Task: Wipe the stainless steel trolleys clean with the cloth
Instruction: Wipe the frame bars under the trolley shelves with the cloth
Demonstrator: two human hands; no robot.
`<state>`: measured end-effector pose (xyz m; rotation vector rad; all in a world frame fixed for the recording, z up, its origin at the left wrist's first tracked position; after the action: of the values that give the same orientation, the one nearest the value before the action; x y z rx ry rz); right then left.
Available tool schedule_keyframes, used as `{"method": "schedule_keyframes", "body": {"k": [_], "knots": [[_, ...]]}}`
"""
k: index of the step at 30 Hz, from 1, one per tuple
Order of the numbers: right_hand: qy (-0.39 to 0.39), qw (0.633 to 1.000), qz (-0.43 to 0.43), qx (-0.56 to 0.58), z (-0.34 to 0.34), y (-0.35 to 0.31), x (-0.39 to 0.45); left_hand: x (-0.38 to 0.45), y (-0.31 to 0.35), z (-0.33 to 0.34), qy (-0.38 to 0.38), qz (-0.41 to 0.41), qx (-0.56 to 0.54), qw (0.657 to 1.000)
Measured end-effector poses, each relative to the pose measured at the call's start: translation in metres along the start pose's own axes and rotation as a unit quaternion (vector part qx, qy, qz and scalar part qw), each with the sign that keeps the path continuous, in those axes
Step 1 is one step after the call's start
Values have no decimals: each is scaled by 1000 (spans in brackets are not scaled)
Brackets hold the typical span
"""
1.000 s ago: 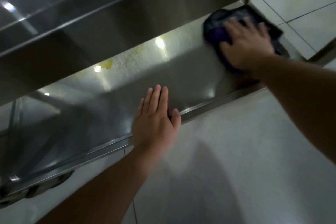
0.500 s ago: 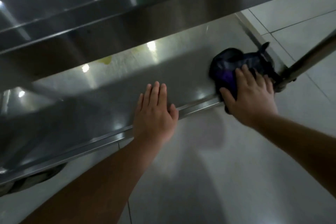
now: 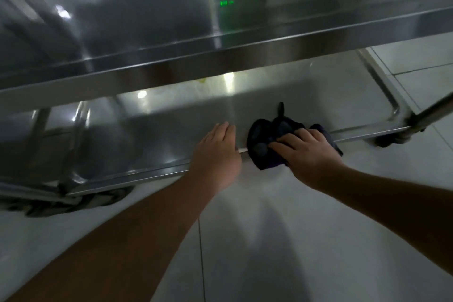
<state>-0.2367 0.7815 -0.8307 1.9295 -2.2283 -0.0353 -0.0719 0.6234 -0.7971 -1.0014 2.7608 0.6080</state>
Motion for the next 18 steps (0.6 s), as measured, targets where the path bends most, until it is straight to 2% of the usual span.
{"method": "schedule_keyframes", "body": {"k": [2, 4, 7, 9, 12, 18], "knots": [[-24, 999, -32, -14, -18, 2, 3, -16, -11, -9, 0, -8, 25, 1000], [-114, 993, -27, -15, -38, -6, 3, -39, -19, -20, -11, -17, 40, 999], [-251, 967, 27, 46, -73, -32, -12, -79, -18, -36, -48, -13, 70, 996], [-310, 941, 79, 107, -104, -54, -30, -106, -13, -51, -89, -37, 72, 993], [-359, 907, 146, 164, -159, -82, -55, -150, 6, -84, -150, -63, 64, 985], [-428, 858, 190, 211, -301, -107, -83, -251, 58, -197, -201, -78, 64, 974]]}}
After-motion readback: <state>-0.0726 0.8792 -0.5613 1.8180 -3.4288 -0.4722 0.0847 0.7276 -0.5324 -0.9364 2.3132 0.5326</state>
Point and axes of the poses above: each hand's wrist, its own x-axis towards the middle knuckle, its own z-axis out of the palm, y = z × x, the point moved 3 cm from there along x, towards the middle knuckle, and after that the axes turned 5 degrees about -x, right-handed, at the moved point
